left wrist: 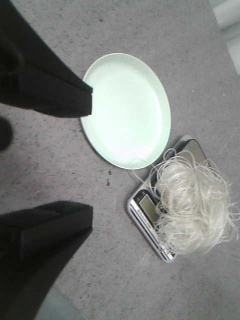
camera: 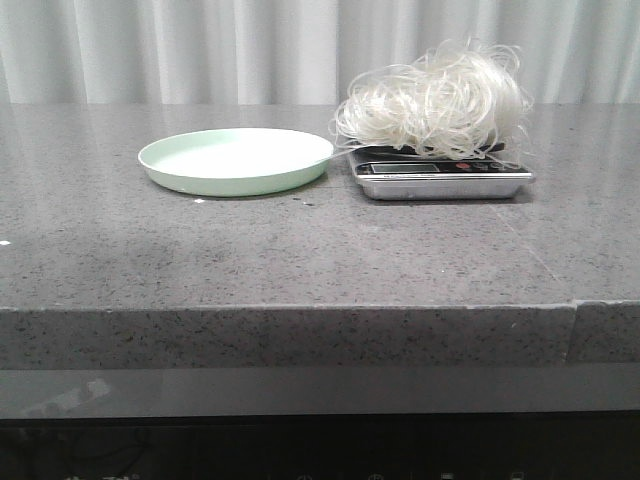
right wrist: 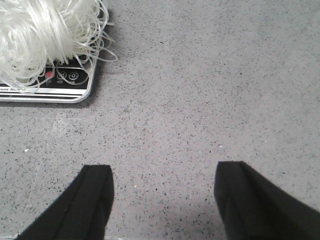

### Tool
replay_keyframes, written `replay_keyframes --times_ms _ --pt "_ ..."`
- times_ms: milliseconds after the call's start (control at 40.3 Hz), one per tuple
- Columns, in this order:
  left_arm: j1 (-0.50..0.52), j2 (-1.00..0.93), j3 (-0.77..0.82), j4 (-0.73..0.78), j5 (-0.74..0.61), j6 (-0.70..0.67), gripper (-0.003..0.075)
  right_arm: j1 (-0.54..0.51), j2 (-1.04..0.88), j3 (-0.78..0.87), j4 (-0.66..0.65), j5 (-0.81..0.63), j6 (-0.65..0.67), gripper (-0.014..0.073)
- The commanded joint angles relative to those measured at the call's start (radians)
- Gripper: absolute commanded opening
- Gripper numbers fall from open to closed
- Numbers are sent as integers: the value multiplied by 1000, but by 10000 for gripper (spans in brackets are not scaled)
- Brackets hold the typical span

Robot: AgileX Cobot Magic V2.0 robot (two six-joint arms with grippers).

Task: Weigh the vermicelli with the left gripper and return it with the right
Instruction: 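Withdraw the left gripper and let the vermicelli rest on the scale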

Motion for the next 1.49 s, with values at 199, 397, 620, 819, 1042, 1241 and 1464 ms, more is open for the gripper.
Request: replay_keyframes --times_ms 199,397,620,819,1042,1241,1464 --pt "-1 -302 218 -48 -80 -21 461 -3 5 -35 -9 -57 -4 549" --pt "-1 -472 312 -67 -78 -21 461 -3 5 -35 -9 -57 -4 549" --pt "-1 -532 344 -67 -90 -21 461 -3 5 -35 -9 -59 -4 549" --pt "-1 -532 344 -67 -140 -21 461 -3 5 -35 -9 -59 -4 549" --pt "-1 -532 344 -67 -151 -21 461 -2 5 -35 -5 -66 -4 549" --pt "-1 -532 344 -67 -151 -21 461 8 45 -87 60 -60 -35 549" --pt "-1 -532 344 -67 -151 -21 461 114 228 -247 122 -5 -136 549"
